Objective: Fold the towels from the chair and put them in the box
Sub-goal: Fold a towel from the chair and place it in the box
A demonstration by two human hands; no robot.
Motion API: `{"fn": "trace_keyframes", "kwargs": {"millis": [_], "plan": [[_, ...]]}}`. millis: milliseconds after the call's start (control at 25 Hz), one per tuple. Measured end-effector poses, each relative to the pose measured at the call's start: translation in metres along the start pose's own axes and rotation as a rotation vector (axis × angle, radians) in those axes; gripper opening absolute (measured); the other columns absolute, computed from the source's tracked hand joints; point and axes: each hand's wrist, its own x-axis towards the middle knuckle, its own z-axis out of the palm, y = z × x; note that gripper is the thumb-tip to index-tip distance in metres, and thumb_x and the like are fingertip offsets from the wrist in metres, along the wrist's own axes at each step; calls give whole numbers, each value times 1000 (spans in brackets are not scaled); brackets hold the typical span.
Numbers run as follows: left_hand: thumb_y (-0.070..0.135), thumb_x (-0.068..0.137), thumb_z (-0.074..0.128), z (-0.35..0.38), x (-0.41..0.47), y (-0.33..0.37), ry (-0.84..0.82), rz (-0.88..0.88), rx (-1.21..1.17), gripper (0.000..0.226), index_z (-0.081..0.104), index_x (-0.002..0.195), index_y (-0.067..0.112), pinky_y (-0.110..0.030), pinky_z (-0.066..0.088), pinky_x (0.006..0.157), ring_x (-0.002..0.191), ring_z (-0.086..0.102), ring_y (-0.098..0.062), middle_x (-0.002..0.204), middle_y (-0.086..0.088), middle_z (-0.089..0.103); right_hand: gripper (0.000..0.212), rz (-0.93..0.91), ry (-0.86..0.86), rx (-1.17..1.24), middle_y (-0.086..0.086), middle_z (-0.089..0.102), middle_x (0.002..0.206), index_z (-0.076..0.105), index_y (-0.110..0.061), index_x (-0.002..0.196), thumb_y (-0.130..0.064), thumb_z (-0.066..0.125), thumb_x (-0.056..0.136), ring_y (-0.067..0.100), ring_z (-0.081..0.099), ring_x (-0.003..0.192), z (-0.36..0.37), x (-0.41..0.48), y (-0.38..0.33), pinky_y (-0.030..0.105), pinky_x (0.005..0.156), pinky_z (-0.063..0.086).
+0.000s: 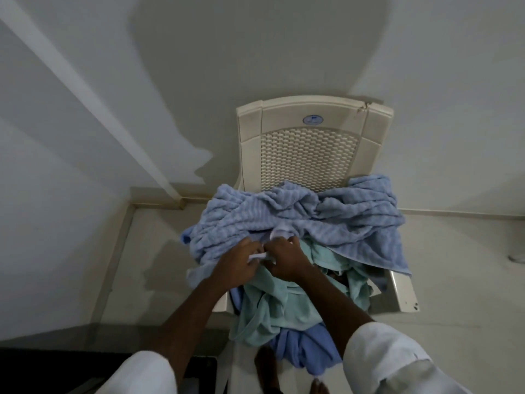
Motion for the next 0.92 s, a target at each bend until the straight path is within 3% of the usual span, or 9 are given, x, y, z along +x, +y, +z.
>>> {"fn": "trace_keyframes", "kwargs": {"millis": [120,200,240,320,400,520,680,800,920], "plan": [[10,85,61,-27,-15,10,3,97,-22,12,59,93,19,-26,47,75,85,54,-3,95,10,51,26,49,47,102,9,59,58,57,-15,64,-33,68,79,33,61,56,-18,-30,7,36,60,41],[10,86,65,-40,-29,5,-29,59,41,13,64,98,6,-11,40,83,92,49,17,102,16,48,35,138,83,293,9,50,53,50,-12,59,-32,63,85,30,53,49,-42,-52,15,33,53,34],[26,88,65,-47,-33,8,18,-74,46,28,67,101,2,-9,37,84,94,46,23,107,9,55,38,173,125,362,6,47,52,47,-14,58,-35,59,87,25,50,48,-58,-61,16,32,52,31],[49,85,54,-63,-44,24,84,-214,84,49,71,98,5,-12,37,80,97,57,8,109,-13,67,40,197,235,435,4,46,51,43,-18,56,-38,55,88,19,47,48,-95,-77,15,33,51,31],[35,90,54,-82,-59,54,38,-305,328,33,71,107,11,-21,38,79,107,61,-20,116,-9,65,36,191,389,378,3,50,50,44,-21,56,-37,53,87,19,49,47,-130,-95,11,35,49,35],[28,95,53,-99,-71,92,2,-526,593,30,63,121,20,-28,43,88,120,56,-20,131,-1,58,33,225,523,376,0,56,53,51,-19,57,-38,50,84,17,53,49,-174,-126,5,40,51,46],[27,102,41,-109,-74,151,89,-646,804,33,56,131,22,-32,43,98,129,49,-21,138,-2,52,33,259,582,492,11,75,81,74,-8,81,-32,52,83,26,69,76,-223,-154,12,46,73,56],[25,104,41,-124,-76,187,17,-778,552,37,49,137,13,-33,43,103,130,49,-26,142,-9,50,30,228,576,588,12,67,66,65,-3,68,-27,55,82,23,63,64,-259,-171,10,41,62,52],[9,100,49,-131,-75,216,73,-879,-72,20,58,111,-6,-29,57,58,85,69,-31,105,-22,63,30,147,548,681,22,66,69,66,3,73,-23,57,84,14,56,64,-280,-188,9,35,59,47]]}}
